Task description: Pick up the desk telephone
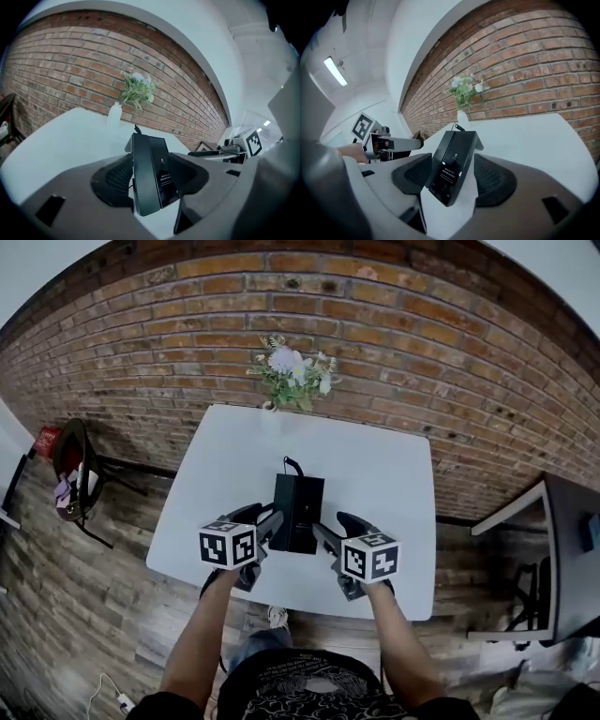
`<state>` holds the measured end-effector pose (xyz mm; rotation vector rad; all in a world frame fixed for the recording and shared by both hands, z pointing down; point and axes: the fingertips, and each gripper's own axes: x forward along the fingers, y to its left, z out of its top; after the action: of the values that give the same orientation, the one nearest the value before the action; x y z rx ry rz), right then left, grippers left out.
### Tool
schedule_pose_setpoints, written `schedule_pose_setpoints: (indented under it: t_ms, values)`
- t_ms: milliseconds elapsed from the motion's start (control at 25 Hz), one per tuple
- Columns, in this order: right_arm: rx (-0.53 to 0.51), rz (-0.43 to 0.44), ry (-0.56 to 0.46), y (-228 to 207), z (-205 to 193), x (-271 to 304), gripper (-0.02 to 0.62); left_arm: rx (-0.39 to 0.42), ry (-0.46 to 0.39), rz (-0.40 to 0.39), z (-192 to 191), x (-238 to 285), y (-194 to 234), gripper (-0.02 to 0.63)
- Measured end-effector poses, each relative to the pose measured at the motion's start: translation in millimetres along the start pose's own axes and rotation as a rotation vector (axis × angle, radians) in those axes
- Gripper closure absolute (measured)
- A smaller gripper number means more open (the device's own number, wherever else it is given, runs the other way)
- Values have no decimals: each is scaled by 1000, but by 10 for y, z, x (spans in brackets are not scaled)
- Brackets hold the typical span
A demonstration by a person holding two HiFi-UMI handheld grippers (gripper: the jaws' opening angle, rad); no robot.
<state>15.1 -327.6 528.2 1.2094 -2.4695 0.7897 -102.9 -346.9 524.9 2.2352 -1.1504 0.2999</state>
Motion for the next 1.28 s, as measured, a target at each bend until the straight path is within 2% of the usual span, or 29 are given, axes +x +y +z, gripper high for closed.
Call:
schedule_pose_setpoints:
  t_ms: [320,600,880,1040,1280]
  values:
    - [111,-10,69,-104,-191,401,322,-92,135,-135,-230,376,229,371]
    - [160,-23,108,-163,-300,606,304,-129,215,-234,-319,538,296,346]
    - [236,18,128,-182,-358,728,295,-127,315,-345,-411,672,208,345]
    - [242,55,151,-151,-394,774,295,-121,357,-381,-449,740,162,345]
    - [262,75,172,-174,-452,852,295,-124,377,-401,-434,805,168,347]
